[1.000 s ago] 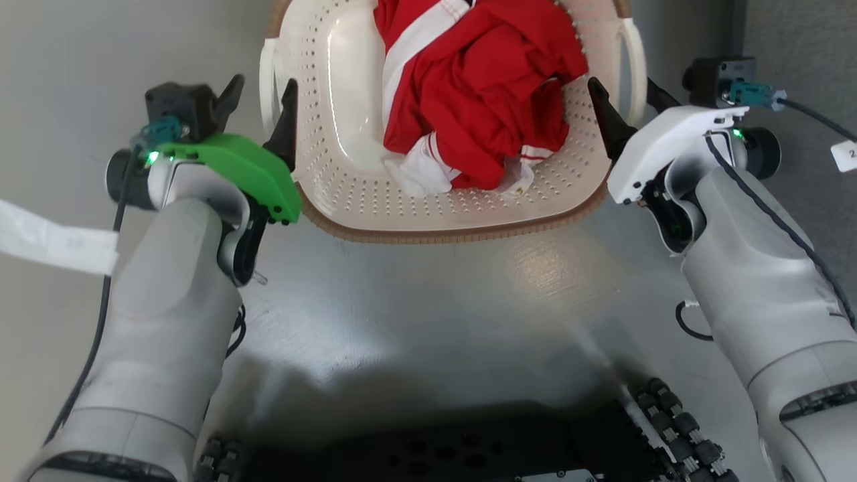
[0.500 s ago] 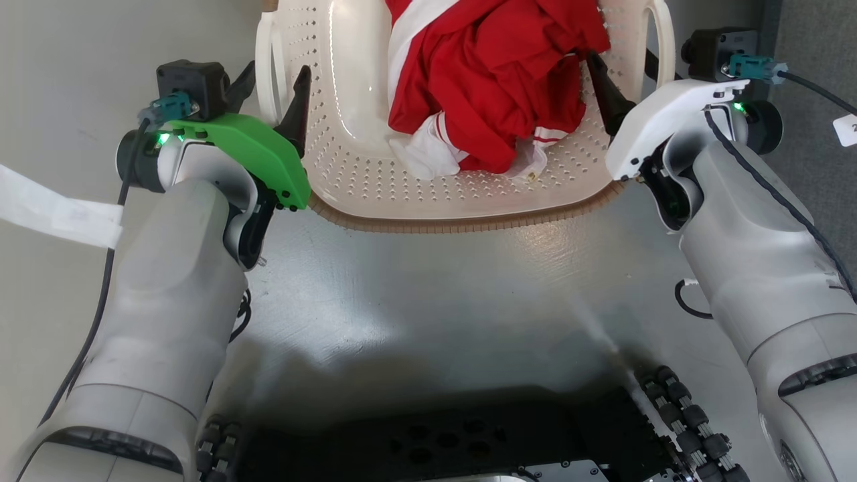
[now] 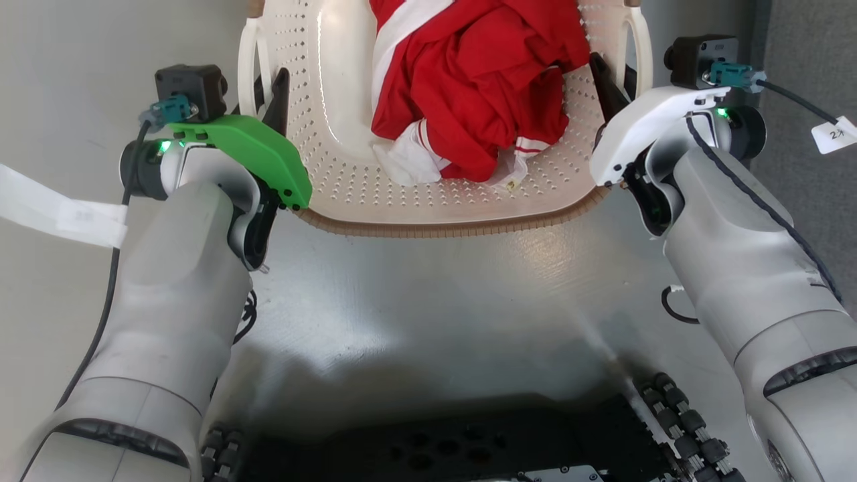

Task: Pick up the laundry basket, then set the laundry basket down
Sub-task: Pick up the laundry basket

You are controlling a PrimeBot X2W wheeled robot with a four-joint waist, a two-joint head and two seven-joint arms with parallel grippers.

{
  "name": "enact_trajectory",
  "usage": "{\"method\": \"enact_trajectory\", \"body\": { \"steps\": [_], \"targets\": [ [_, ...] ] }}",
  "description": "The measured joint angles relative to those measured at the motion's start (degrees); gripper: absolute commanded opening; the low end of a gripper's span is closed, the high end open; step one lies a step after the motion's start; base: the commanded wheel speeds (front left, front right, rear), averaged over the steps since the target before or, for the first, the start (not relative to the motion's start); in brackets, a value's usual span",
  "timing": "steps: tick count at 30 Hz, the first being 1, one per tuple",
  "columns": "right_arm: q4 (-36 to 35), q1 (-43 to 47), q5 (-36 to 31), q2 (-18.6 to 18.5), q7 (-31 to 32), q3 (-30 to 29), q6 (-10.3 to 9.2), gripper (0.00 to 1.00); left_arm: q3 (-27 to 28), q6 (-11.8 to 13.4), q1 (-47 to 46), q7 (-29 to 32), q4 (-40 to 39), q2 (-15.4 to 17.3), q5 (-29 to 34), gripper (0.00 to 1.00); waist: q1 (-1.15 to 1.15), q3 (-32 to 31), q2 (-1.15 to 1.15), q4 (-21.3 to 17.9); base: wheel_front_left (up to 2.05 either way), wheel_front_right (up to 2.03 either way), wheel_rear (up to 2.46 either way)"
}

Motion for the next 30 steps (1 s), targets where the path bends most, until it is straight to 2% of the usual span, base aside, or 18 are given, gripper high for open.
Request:
{"method": "enact_trajectory", "body": {
  "steps": [17, 30],
  "targets": [
    [2.83, 2.43, 4.03, 0.34, -0.46, 5.5, -0.01, 0.0, -4.35, -0.01, 1.96, 0.7, 4.54, -0.07, -5.53, 0.0, 0.0, -9.56, 0.0, 0.02, 0.0, 0.0, 0.0],
    [3.14, 7.04, 9.61, 0.46, 5.98, 11.01, -0.09, 0.0, -6.75, -0.05, 7.45, 3.67, 7.73, -0.32, -10.54, 0.0, 0.0, -20.69, 0.0, -0.65, 0.0, 0.0, 0.0]
  ]
}}
